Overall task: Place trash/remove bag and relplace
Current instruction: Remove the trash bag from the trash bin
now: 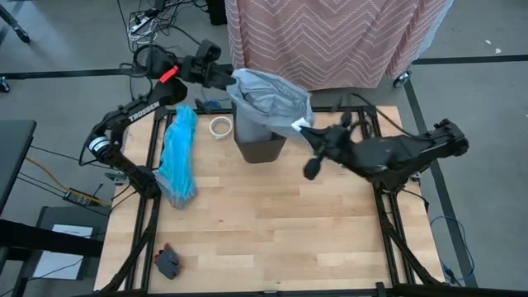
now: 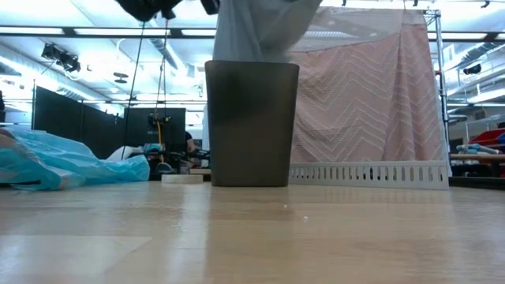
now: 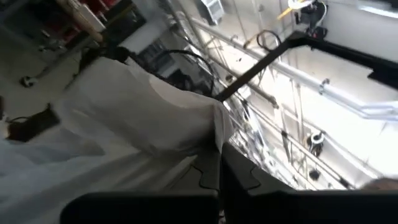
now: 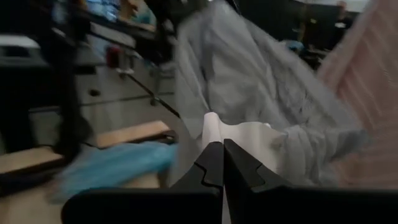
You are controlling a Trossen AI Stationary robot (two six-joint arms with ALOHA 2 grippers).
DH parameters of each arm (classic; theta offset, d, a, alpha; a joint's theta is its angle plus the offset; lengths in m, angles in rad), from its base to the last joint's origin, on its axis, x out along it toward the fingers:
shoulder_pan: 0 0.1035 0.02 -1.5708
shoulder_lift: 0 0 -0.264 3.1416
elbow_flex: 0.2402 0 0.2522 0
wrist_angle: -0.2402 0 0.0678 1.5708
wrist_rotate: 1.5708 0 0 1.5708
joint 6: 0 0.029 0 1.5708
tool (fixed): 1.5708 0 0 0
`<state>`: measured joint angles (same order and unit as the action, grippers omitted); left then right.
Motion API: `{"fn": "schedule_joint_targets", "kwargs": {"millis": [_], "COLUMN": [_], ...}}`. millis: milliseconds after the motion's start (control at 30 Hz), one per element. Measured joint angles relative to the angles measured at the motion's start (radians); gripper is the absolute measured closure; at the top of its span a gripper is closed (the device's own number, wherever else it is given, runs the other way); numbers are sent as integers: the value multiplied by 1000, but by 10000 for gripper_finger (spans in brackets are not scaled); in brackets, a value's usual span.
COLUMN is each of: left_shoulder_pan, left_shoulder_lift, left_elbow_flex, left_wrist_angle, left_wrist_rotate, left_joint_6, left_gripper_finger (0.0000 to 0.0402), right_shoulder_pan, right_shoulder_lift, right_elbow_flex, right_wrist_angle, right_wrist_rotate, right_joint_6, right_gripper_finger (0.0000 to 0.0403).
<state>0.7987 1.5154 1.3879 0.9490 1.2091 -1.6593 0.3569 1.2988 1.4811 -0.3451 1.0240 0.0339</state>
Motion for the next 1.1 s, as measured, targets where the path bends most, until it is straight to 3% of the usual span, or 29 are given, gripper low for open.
{"fn": "schedule_joint_targets", "kwargs": {"millis": [200,433,533,733,1100], "left_shoulder_pan": [-51,-126,-147,-174,-224], "left_shoulder_lift": [0,2,2,-9,-33], "left_elbow_flex": [55,31,31,31,32], "left_wrist_angle": [-232,-729,-826,-779,-418], "left_wrist_rotate": [52,-155,-219,-187,-119], "left_joint_6": [114,487,581,537,293], "left_gripper_finger": [400,400,400,390,382], "right_shoulder_pan": [-106,-222,-273,-365,-452], "right_shoulder_lift": [73,133,141,140,139], "right_elbow_flex": [0,0,0,0,0], "right_wrist_angle": [-12,-65,-140,-291,-301], "right_wrist_rotate": [3,-114,-152,-206,-259], "right_joint_6": [24,105,165,283,253], "right_gripper_finger": [403,403,403,403,403]}}
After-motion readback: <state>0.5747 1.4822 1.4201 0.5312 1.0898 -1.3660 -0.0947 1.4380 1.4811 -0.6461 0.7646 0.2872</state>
